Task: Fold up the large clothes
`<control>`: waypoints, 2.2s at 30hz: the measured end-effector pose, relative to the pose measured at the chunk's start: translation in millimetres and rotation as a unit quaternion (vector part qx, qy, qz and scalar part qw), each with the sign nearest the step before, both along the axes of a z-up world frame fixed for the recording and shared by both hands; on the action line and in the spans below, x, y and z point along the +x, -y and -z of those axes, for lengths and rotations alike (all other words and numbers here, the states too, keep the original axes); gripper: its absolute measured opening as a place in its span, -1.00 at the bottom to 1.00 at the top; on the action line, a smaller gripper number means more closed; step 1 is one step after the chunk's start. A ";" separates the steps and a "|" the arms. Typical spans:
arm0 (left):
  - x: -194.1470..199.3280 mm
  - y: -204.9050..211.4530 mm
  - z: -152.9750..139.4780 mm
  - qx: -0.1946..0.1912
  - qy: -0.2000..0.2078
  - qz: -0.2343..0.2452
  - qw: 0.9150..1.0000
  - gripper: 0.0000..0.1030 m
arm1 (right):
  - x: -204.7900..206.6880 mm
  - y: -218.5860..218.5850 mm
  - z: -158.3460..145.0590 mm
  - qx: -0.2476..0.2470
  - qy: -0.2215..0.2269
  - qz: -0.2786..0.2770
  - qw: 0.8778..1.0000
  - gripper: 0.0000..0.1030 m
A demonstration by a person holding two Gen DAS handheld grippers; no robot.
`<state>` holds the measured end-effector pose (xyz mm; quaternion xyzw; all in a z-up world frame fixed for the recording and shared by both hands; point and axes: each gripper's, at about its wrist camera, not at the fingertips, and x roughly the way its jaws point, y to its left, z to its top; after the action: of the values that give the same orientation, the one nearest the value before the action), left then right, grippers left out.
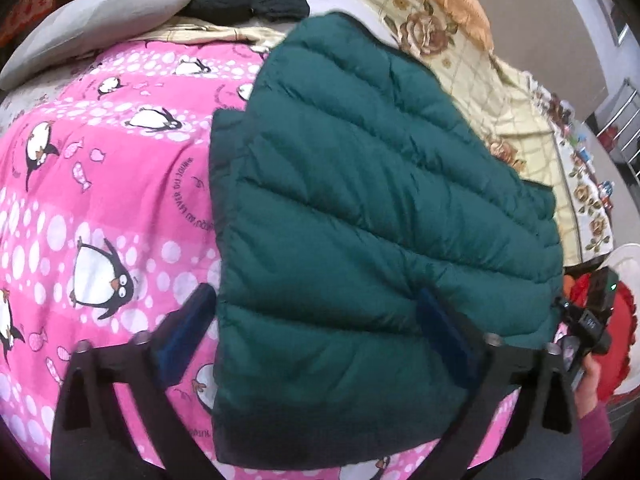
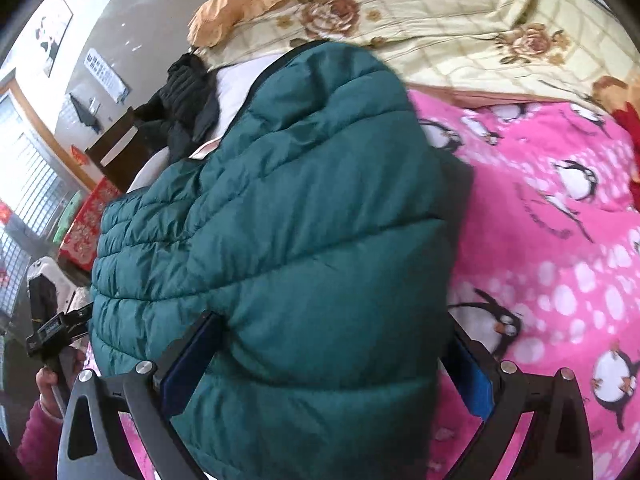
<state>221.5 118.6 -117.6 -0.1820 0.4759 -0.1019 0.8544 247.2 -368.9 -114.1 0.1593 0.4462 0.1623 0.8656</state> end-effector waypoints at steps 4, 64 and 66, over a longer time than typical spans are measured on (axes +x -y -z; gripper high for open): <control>7.0 4.6 5.5 -0.003 -0.008 0.011 1.000 0.99 | 5.5 -8.1 3.1 -0.004 -0.005 -0.002 1.000 1.00; -137.3 34.4 -86.5 0.157 0.011 0.042 0.987 0.24 | -163.8 -17.3 -86.7 -0.191 0.003 0.028 0.981 0.52; -144.4 35.2 -100.4 0.166 0.028 0.038 0.985 0.24 | -171.4 -35.0 -98.7 -0.204 0.019 0.016 0.979 0.52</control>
<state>77.0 83.3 -17.2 -0.0163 0.4687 -0.0583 0.8813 75.8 -333.9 -15.4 -0.0163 0.4504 0.0567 0.8909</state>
